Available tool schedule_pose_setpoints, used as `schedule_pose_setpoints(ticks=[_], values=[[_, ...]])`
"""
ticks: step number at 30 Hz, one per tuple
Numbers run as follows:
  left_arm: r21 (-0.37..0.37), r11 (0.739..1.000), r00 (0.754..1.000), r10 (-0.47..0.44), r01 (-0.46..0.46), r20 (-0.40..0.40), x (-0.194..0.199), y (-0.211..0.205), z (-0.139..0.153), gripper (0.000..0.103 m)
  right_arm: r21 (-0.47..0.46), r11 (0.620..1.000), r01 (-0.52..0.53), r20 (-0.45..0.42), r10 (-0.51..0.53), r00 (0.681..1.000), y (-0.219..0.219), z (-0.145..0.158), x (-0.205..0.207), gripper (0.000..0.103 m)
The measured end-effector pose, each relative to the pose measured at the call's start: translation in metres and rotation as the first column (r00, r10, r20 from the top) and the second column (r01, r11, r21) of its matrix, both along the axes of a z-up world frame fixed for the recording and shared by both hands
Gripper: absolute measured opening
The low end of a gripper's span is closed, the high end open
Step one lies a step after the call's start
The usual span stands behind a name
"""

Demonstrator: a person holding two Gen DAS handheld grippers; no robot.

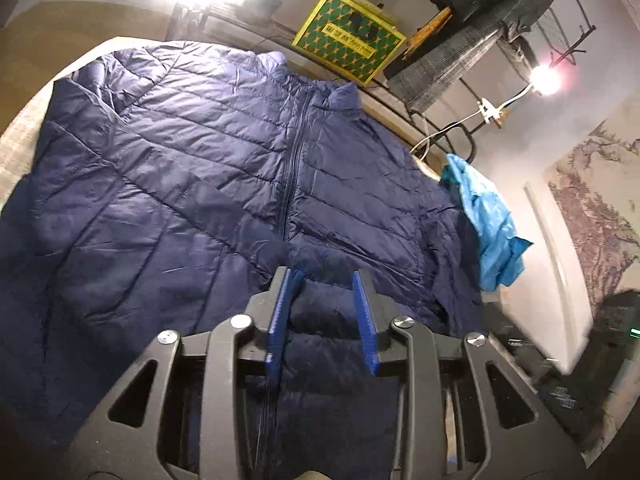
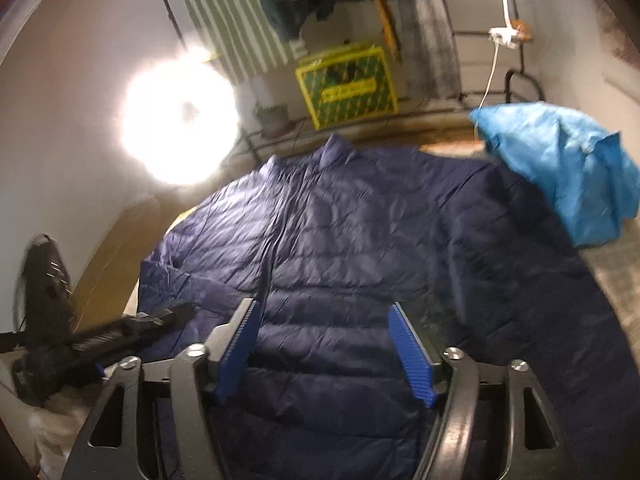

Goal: Fold large clothes

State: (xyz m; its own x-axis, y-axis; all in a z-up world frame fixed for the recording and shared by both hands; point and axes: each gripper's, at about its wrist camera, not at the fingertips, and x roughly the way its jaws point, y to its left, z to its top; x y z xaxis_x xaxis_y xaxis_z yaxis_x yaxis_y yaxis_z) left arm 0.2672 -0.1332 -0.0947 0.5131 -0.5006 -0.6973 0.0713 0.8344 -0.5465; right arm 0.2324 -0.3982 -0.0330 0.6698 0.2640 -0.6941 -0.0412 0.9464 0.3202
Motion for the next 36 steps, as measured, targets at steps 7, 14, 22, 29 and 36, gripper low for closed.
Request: schedule_pose_setpoints(ticks=[7,14,22,29,36], values=[[-0.045,0.995,0.994,0.094,-0.092,0.057,-0.029,0.069,0.040,0.033,0.138,0.987,-0.084,-0.137,0.103,0.985,0.031,-0.038,0.024,0.085],[0.009,0.944,0.942,0.330,-0.330,-0.054,-0.034,0.172,0.000,0.033,0.193,0.971,-0.138,-0.283,0.190,0.940,0.089,-0.088,0.057,0.084],[0.108,0.925,0.917,0.376,-0.364,-0.130,-0.026,0.221,-0.055,0.033,0.044,0.987,-0.156,-0.308,0.162,0.937,0.130,-0.106,0.083,0.041],[0.166,0.922,0.926,0.367,-0.350,-0.088,0.001,0.218,-0.063,0.033,0.077,0.986,-0.149,-0.241,0.163,0.957,0.123,-0.095,0.111,0.007],[0.192,0.920,0.932,0.359,-0.343,-0.055,0.011,0.216,-0.063,0.033,0.021,0.995,-0.095,-0.033,0.096,0.995,0.096,-0.041,0.143,0.004]])
